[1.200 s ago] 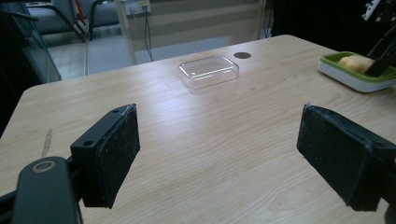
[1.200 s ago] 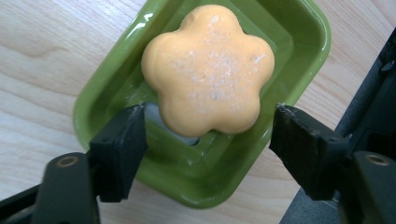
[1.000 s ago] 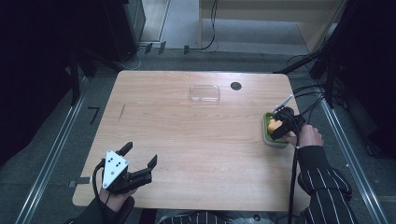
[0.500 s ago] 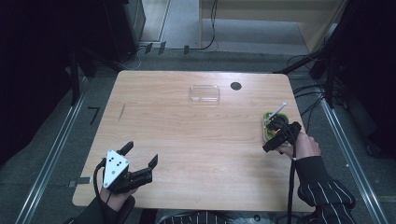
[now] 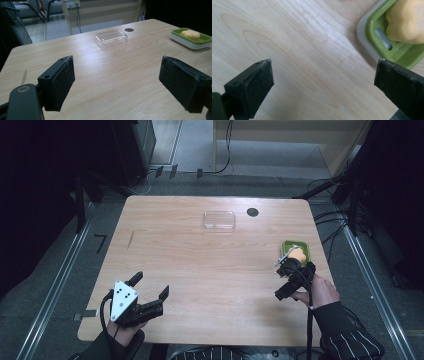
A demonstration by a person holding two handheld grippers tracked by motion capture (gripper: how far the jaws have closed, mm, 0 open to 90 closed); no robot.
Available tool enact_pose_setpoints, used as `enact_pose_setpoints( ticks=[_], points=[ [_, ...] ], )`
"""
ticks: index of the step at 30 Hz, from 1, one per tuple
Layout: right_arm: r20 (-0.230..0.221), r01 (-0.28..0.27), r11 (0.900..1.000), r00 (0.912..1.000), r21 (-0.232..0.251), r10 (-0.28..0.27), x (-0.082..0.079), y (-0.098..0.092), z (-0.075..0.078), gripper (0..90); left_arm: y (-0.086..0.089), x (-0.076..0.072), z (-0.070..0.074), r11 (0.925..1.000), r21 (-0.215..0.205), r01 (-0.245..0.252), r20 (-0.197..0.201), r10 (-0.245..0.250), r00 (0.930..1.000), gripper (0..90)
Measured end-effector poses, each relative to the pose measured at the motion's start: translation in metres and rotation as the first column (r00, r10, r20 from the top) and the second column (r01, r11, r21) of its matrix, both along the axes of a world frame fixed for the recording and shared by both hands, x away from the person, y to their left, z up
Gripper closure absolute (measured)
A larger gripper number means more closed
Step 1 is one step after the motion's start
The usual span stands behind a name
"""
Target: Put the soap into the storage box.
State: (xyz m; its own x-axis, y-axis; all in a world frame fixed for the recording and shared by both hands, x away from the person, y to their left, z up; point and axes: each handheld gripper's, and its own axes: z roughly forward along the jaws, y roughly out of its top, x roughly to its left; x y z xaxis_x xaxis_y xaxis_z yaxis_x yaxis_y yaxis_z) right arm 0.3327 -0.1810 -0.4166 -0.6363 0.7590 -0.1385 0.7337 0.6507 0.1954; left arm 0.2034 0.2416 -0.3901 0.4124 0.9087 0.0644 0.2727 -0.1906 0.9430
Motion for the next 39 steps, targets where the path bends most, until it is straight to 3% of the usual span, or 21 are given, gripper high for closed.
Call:
enact_pose_setpoints(
  ticks=[23, 30, 39],
  points=[
    [-0.047, -0.043, 0.999, 0.998, -0.034, 0.041, -0.047, 0.002, -0.022, 2.5, -0.001, 0.0, 0.0, 1.0, 0.002, 0.001, 0.0, -0.001, 1.0, 13.7],
    [-0.085, -0.049, 0.998, 0.9953, -0.039, 0.045, -0.058, 0.0, -0.033, 2.5, -0.001, 0.0, 0.0, 1.0, 0.001, 0.001, 0.0, -0.001, 1.0, 13.7],
    [-0.103, -0.041, 0.999, 0.9938, -0.011, 0.04, -0.07, -0.007, -0.043, 2.5, 0.0, 0.0, 0.0, 1.0, 0.001, 0.0, 0.001, 0.0, 1.0, 13.7]
  ],
)
